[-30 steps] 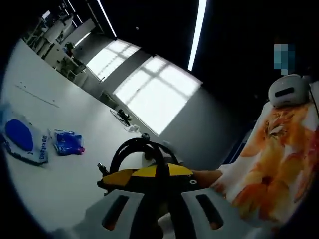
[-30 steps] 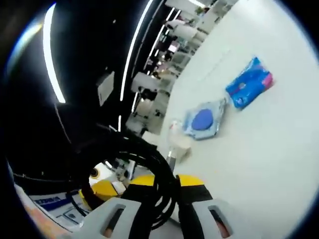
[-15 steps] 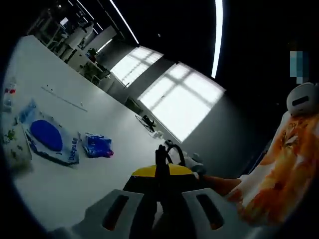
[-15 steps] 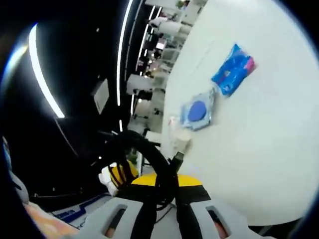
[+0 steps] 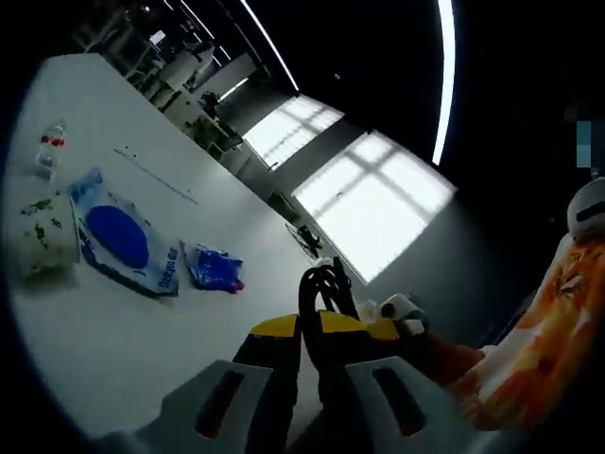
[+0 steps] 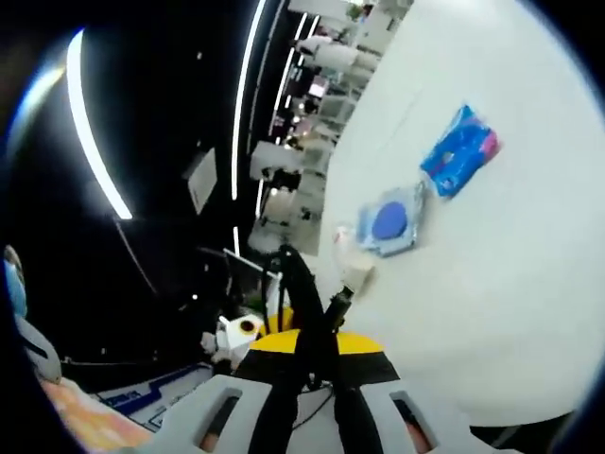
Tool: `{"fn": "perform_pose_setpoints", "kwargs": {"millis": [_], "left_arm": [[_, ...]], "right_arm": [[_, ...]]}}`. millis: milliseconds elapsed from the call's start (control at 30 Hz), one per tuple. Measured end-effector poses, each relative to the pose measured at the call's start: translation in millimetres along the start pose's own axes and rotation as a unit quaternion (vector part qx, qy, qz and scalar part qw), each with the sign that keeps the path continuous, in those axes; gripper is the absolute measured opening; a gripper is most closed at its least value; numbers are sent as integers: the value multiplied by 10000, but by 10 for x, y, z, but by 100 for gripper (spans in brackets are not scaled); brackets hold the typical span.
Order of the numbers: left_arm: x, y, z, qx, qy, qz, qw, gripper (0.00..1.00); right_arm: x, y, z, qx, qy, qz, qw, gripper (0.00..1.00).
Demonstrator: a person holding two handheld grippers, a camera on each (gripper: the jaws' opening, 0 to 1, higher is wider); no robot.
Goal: Arrange the tabletop items into an orderly group along one side of the table until the central work area is clear of visible clutter.
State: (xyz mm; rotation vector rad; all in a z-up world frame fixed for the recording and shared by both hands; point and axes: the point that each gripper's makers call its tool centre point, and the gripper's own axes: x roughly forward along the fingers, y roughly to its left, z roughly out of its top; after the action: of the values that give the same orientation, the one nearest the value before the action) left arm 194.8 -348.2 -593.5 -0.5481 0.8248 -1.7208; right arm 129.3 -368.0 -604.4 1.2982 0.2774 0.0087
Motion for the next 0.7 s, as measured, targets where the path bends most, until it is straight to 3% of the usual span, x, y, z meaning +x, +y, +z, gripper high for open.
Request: {"fn": "perform_pose_setpoints", "kwargs": {"millis": [167, 200, 367, 500, 700], "left_arm": [[15, 61, 23, -36, -27, 111, 9999, 2], [3, 136, 81, 184, -163, 319, 9992, 2], [-22, 141, -33, 581, 160, 538, 9967, 4], [-102, 184, -6, 755, 62, 719, 9945, 15], [-315, 150, 126, 725, -390, 882, 9927, 33]], "right_arm": [[14, -31, 1, 166, -47, -26, 9998, 7], [9, -48, 12, 161, -72, -81, 9998, 7], [6, -121, 17, 4, -9, -291, 9996, 7], [4, -184, 25, 40, -6, -345, 9994, 7], [-44, -338, 151, 44, -116, -538, 9985, 7]]}}
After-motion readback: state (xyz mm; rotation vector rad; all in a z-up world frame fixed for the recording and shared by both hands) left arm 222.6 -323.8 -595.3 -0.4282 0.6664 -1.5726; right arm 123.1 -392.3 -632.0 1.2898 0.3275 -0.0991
